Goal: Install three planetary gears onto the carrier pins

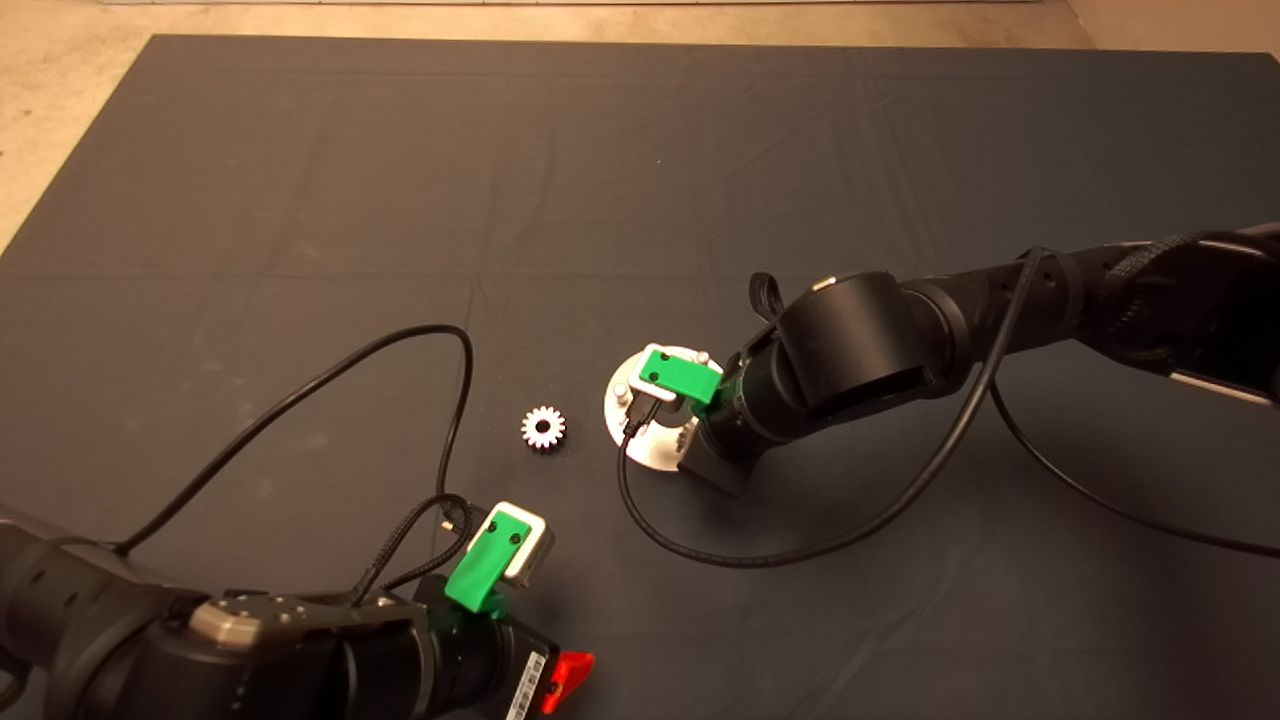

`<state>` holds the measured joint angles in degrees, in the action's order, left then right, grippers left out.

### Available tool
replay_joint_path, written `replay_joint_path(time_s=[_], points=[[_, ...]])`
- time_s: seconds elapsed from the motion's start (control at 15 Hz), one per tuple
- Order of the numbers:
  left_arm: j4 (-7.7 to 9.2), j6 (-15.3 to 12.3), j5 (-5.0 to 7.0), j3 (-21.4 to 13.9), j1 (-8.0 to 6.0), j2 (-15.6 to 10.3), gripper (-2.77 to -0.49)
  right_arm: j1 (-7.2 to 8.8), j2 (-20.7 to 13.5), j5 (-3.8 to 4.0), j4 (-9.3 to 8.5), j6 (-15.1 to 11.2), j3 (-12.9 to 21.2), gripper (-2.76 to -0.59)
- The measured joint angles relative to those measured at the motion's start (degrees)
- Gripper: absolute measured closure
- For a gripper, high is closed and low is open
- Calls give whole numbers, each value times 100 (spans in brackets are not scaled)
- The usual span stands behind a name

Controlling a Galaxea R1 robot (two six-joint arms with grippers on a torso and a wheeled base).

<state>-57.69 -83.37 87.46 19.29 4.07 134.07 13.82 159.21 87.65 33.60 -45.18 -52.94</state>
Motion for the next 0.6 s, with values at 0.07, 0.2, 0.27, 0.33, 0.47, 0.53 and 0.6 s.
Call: replay_joint_path(time_s=[0.07,0.2,0.27,0.33,0.47,0.53,0.6], points=[[0,0,0,0,0,0,-236,1,0,-6,-2,14,-6,-92],[0,0,0,0,0,0,-236,1,0,-20,-4,17,-20,-92],[0,0,0,0,0,0,-236,4,0,-22,-11,17,-28,-92],[0,0,0,0,0,0,-236,6,0,-24,-18,23,-39,-92],[0,0,0,0,0,0,-236,10,0,-37,-24,39,-52,-92],[0,0,0,0,0,0,-236,15,0,-39,-36,41,-61,-92],[-1,0,0,0,0,-1,-236,17,0,-39,-41,47,-69,-92]])
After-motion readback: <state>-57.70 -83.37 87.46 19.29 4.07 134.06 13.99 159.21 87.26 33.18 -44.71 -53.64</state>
